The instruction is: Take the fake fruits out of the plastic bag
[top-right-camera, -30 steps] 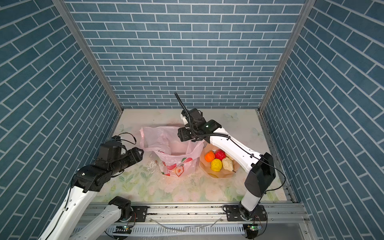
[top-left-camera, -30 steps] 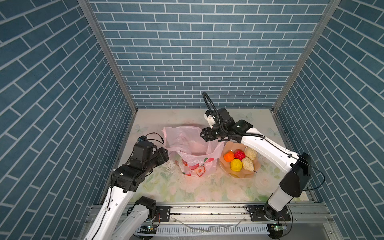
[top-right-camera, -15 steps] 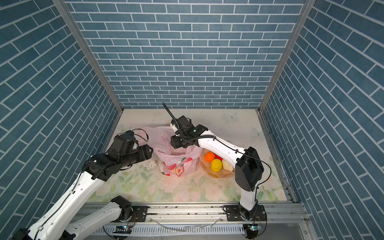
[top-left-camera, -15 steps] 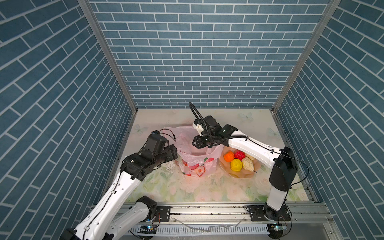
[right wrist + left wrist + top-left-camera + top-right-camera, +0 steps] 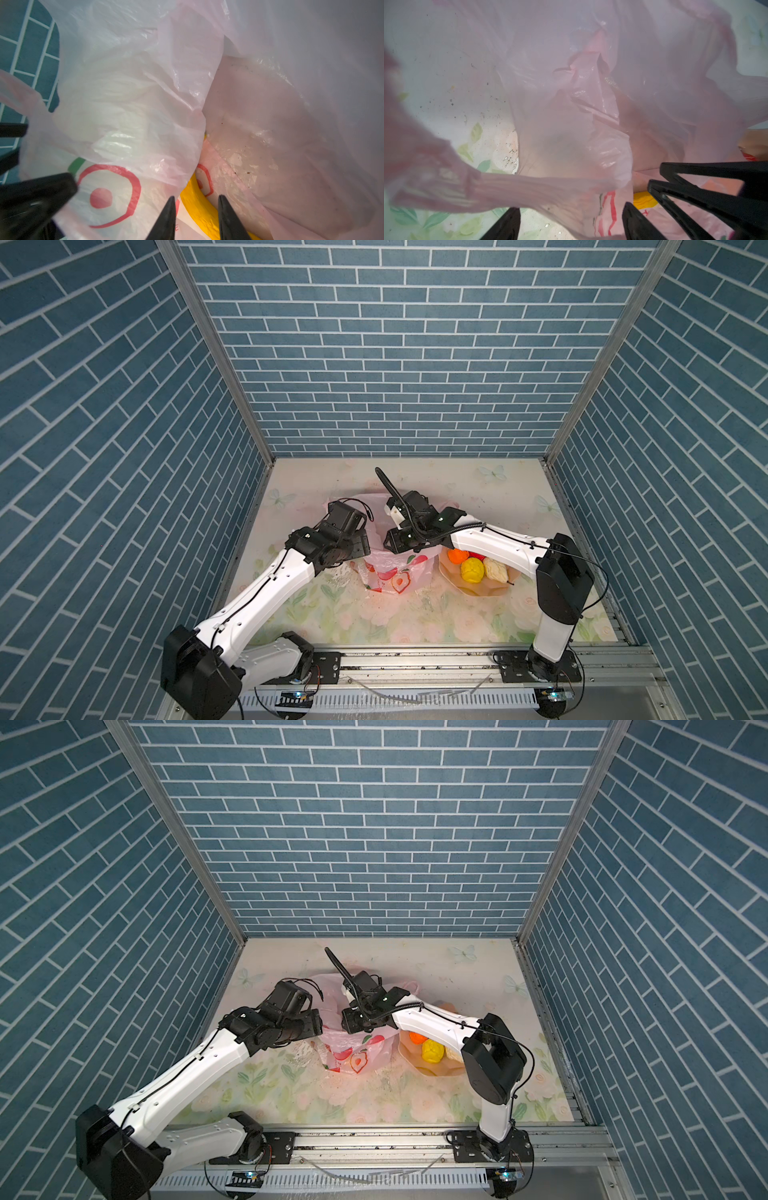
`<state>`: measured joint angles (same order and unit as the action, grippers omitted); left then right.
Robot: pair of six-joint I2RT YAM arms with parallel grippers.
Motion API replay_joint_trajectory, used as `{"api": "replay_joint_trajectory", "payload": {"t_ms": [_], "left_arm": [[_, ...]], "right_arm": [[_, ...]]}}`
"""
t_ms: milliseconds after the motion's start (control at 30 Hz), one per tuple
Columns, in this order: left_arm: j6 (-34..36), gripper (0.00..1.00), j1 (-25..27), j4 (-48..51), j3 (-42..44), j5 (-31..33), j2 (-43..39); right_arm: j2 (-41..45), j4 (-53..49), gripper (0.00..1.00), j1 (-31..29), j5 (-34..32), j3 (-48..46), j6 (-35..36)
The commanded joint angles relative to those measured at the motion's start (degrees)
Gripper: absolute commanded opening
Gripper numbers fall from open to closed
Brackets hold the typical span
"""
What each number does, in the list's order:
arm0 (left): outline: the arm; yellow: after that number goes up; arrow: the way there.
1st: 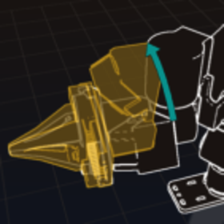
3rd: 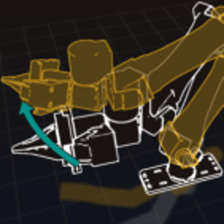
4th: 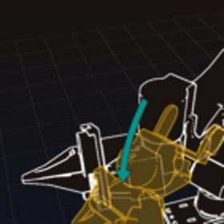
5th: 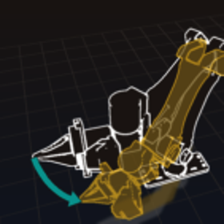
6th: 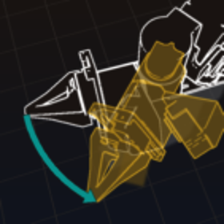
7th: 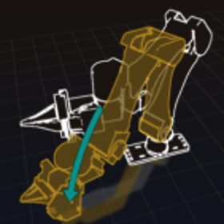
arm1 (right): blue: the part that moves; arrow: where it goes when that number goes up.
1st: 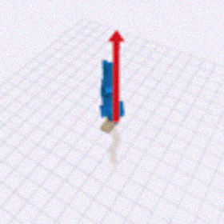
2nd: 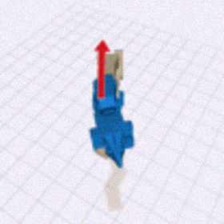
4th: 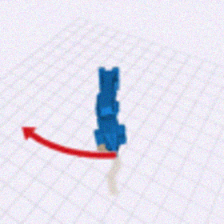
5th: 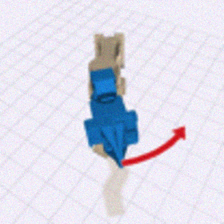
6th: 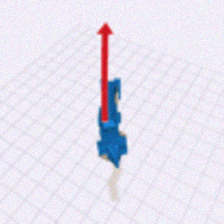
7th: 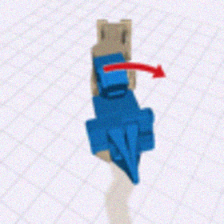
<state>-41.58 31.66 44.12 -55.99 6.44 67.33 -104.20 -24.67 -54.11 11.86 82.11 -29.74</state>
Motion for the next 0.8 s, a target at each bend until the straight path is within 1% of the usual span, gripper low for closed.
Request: {"api": "replay_joint_trajectory", "payload": {"t_ms": [0,100,300,367,567,767], "left_arm": [[-2.77,0.79,0.33,-3.56,3.26,1.26,1.16],[-5.41,0.79,0.37,-6.34,6.08,2.55,1.48],[-10.04,0.79,0.34,-15.64,12.57,2.65,-0.08],[-11.09,0.77,0.41,-17.74,13.83,2.7,-0.48],[-13.17,0.65,0.29,-23.6,17.5,2.72,-1.76],[-14.59,0.49,0.16,-26.77,19.59,2.96,-3.16]], "right_arm": [[1.89,2.48,0.34,-0.21,0.95,-1.63,-2.12],[1.9,3.88,0.33,-0.31,2.1,-2.44,-3.07],[0.58,5.31,0.32,-1.34,4.09,-3.01,-4.37],[0.27,5.26,0.31,-1.7,4.27,-3.08,-4.53],[-0.07,5.3,0.3,-2.25,4.45,-3.0,-4.98],[0.8,5.09,0.3,-2.38,3.01,-3.34,-5.07]]}}
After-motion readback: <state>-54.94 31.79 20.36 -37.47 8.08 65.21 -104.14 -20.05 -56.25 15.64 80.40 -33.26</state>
